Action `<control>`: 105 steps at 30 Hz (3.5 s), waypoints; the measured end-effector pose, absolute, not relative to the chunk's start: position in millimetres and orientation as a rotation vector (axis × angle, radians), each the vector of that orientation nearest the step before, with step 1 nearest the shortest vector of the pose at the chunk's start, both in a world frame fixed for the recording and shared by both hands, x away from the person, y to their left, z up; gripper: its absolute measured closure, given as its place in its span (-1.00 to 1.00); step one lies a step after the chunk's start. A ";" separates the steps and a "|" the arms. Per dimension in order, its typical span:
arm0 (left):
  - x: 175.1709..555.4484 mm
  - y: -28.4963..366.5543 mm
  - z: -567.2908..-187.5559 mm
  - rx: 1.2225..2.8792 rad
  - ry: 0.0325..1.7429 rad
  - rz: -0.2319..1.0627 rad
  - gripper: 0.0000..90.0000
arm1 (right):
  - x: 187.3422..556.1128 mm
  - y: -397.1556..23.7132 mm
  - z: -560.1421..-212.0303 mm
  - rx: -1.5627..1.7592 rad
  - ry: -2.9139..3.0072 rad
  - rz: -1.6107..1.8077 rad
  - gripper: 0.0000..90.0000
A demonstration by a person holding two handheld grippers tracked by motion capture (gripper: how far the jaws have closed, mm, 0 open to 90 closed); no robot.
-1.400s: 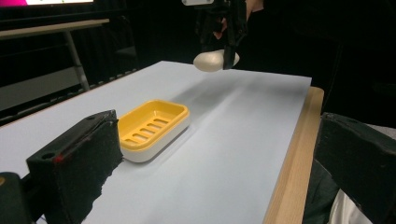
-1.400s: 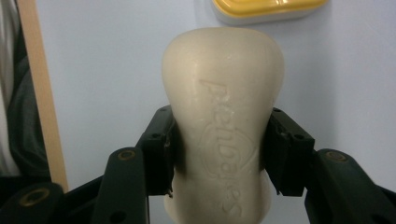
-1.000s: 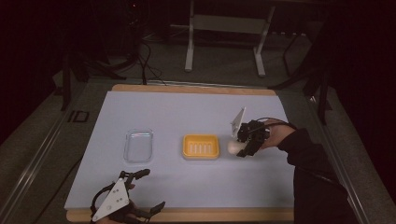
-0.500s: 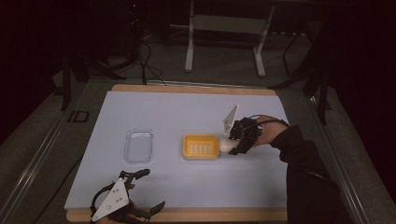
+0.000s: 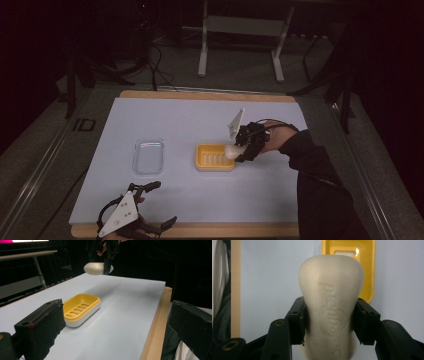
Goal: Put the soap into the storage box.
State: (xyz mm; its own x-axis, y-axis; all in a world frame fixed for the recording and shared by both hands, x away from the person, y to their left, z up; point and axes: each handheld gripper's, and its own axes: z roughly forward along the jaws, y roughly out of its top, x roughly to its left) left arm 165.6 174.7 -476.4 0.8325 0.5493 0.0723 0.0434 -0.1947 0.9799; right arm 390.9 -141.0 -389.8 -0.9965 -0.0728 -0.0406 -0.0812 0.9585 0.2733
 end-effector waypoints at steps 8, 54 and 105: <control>165.7 175.2 -476.3 1.721 0.463 0.490 -0.98 | 392.4 -131.7 -386.2 -0.128 3.067 0.441 0.11; 165.9 176.2 -475.5 1.719 0.463 0.478 -0.98 | 412.0 -101.0 -404.0 -0.133 3.034 0.636 0.11; 166.2 173.4 -477.0 1.749 0.441 0.471 -0.98 | 429.0 -90.4 -488.9 -0.057 3.095 0.507 0.08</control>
